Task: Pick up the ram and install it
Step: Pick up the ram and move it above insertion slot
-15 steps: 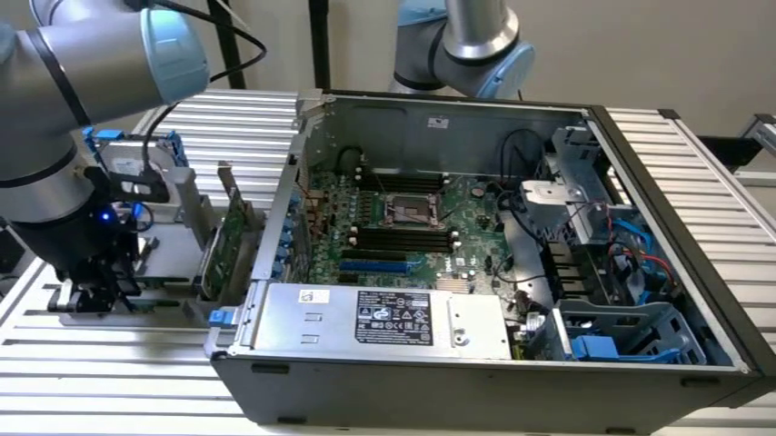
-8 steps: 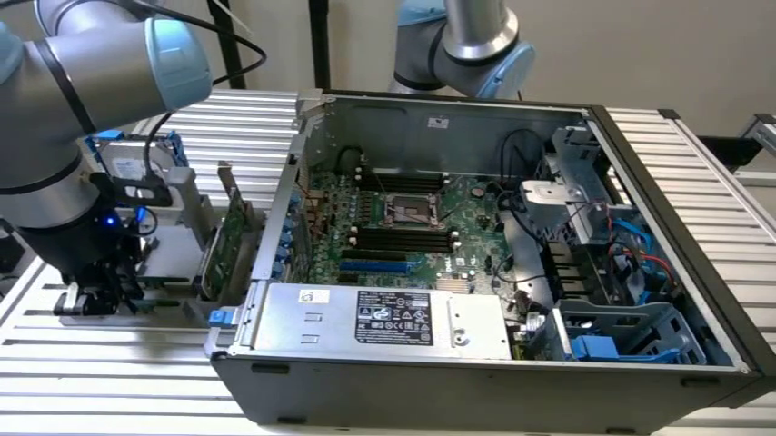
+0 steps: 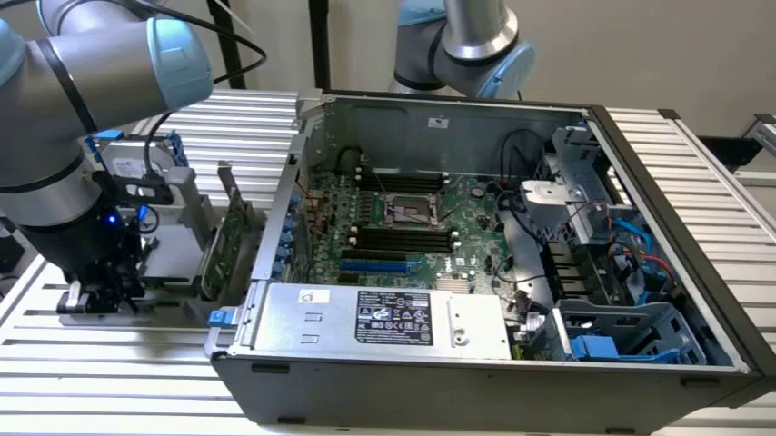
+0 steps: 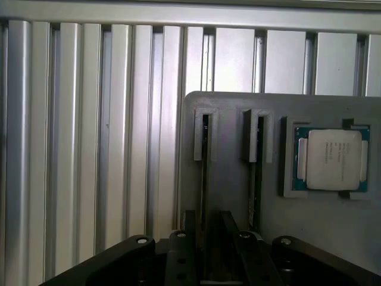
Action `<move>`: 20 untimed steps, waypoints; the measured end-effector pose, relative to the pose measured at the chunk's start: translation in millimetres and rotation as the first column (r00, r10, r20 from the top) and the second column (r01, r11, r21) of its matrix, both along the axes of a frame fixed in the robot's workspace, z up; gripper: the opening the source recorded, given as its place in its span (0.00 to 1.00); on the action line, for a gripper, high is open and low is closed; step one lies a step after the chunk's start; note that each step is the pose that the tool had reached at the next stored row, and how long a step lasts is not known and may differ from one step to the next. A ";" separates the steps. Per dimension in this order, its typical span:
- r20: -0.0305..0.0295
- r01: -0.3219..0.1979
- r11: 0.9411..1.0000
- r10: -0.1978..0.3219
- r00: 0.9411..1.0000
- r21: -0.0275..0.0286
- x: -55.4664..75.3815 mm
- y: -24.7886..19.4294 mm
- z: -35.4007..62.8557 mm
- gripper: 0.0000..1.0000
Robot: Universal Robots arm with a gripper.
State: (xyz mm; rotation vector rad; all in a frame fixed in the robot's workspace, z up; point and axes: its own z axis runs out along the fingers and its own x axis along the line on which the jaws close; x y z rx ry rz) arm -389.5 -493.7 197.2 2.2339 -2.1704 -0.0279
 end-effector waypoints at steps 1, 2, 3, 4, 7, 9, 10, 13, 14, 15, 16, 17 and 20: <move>0.000 -0.001 1.000 0.001 1.000 0.000 0.0 0.0 -0.3 1.00; 0.000 -0.002 1.000 0.002 1.000 0.000 0.1 0.0 -0.8 1.00; 0.000 -0.003 1.000 0.003 1.000 0.000 0.1 0.0 -1.4 1.00; 0.000 -0.003 1.000 0.003 1.000 0.000 0.0 0.0 -1.7 0.00; 0.000 -0.004 1.000 0.004 1.000 0.000 0.0 0.0 -1.9 0.00; 0.000 -0.004 1.000 0.004 1.000 0.000 0.0 0.0 -2.1 0.00; 0.000 -0.004 1.000 0.004 1.000 0.000 0.0 -0.2 -2.1 0.00; 0.000 -0.004 1.000 0.004 1.000 0.000 0.0 -1.1 -2.1 0.00; 0.000 -0.004 1.000 0.004 1.000 0.000 0.0 -1.5 -2.2 0.00; 0.000 -0.004 1.000 0.004 1.000 0.000 0.0 -2.0 -2.2 0.00; 0.000 -0.003 1.000 0.003 1.000 0.000 0.0 -2.6 -2.2 0.00; 0.000 -0.002 1.000 0.002 1.000 0.000 0.0 -3.1 -2.2 0.00; 0.000 0.005 1.000 -0.005 1.000 0.000 0.0 -4.1 -2.1 0.00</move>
